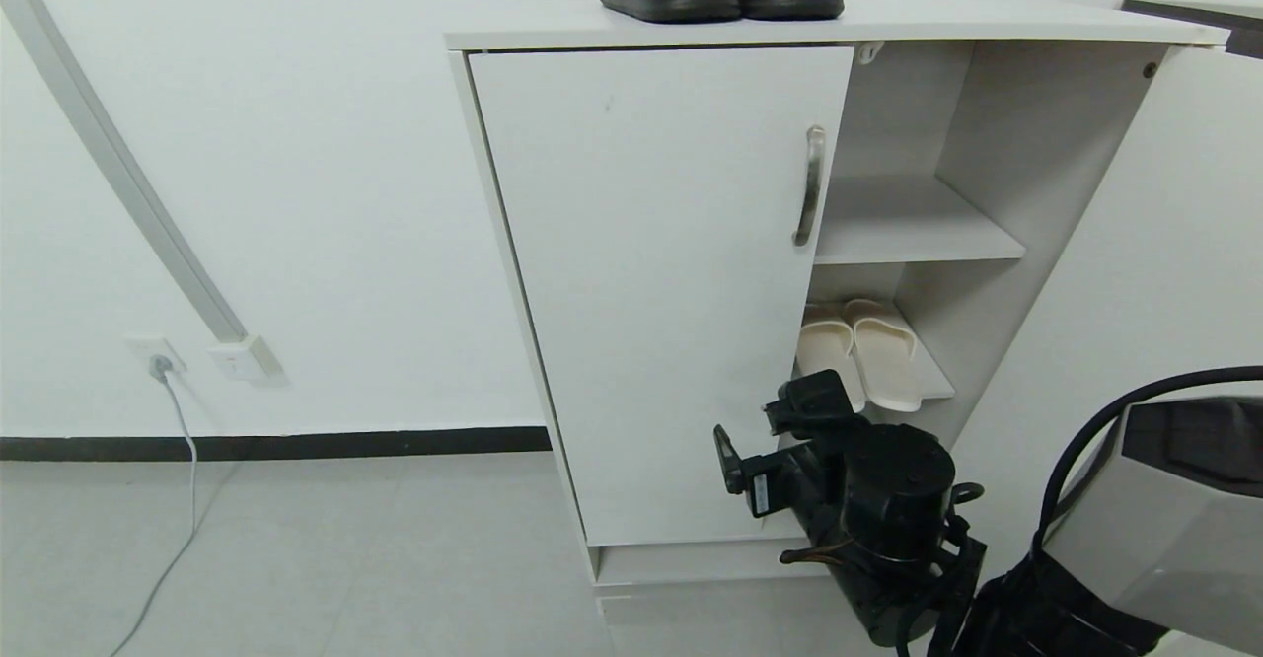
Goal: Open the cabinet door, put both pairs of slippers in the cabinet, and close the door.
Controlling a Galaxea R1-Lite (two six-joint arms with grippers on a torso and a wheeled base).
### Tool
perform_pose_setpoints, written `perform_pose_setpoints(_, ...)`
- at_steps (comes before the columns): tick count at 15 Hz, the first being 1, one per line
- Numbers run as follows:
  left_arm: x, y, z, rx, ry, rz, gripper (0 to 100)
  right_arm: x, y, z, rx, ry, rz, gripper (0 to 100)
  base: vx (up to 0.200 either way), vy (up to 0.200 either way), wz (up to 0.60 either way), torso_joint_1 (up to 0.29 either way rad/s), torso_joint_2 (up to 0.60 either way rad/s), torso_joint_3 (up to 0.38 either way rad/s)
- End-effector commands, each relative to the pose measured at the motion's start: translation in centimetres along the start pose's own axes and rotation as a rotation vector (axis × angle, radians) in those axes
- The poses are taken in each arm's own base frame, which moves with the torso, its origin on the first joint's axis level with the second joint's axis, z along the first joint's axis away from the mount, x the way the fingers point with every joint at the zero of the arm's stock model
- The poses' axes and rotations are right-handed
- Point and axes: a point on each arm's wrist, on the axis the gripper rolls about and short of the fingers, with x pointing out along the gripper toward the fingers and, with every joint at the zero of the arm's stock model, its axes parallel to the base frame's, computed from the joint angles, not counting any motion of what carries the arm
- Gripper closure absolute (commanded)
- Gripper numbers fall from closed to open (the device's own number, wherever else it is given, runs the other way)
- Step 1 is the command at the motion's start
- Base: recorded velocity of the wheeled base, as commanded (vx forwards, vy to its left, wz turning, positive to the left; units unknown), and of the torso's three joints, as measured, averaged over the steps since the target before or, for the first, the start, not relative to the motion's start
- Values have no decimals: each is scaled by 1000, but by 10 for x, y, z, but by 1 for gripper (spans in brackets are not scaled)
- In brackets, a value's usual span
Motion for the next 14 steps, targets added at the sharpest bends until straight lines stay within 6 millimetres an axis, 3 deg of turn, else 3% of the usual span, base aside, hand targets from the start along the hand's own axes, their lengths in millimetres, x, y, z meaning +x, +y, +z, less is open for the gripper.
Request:
perform_pose_setpoints(1, 0, 0, 0, 0, 0, 0, 100, 1, 0, -2, -5, 6, -1, 0, 0, 0, 0, 0, 0, 0)
perform_pose_setpoints(7, 0, 0, 0, 0, 0, 0, 100, 0, 1, 1, 8, -13, 6, 0, 0, 0, 0, 1, -23, -22)
perform_pose_setpoints(10, 0, 0, 0, 0, 0, 0, 100, 0, 2, 2, 11, -22, 19, 0, 0, 0, 0, 15, -196, -312)
perform_pose_setpoints(14, 0, 0, 0, 0, 0, 0, 100, -1, 3, 1, 8, -18, 24, 0, 0, 0, 0, 60, -514, -365)
